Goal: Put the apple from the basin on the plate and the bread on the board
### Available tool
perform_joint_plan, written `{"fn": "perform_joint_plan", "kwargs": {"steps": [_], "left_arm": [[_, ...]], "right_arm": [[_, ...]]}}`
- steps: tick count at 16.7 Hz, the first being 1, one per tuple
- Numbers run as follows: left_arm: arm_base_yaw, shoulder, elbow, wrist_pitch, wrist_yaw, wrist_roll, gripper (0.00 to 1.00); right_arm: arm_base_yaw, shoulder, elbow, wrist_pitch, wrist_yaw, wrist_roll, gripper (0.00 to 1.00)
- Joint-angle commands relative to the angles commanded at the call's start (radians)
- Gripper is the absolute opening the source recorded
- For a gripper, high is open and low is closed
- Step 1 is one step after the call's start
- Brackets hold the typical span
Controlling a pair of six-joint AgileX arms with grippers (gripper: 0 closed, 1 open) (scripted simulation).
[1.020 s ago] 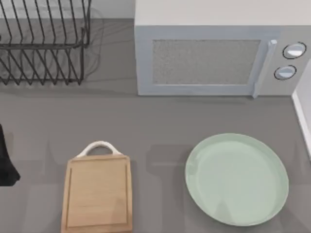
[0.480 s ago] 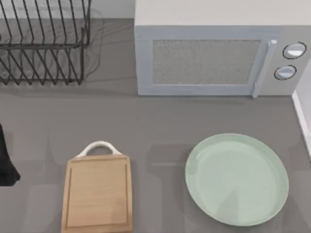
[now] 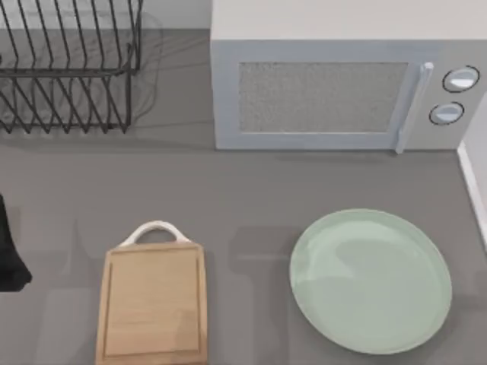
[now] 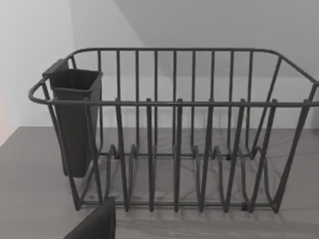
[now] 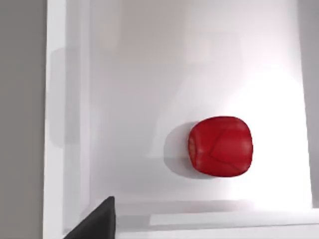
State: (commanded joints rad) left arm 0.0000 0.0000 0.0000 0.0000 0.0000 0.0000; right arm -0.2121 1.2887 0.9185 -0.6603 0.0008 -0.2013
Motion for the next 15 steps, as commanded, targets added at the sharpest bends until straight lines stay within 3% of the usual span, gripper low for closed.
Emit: {"fn": "perform_joint_plan", "kwargs": {"steps": [7,15], "left_arm": [[0.000,0.000,0.000,0.000,0.000,0.000,1.00],[0.000,0.000,0.000,0.000,0.000,0.000,1.00]], "right_arm": [[-0.085,0.558,0.369,-0.265,0.000,-0.081,1.00],[-0.103,0.665,0.445,-0.320,0.000,-0.098,1.00]]}}
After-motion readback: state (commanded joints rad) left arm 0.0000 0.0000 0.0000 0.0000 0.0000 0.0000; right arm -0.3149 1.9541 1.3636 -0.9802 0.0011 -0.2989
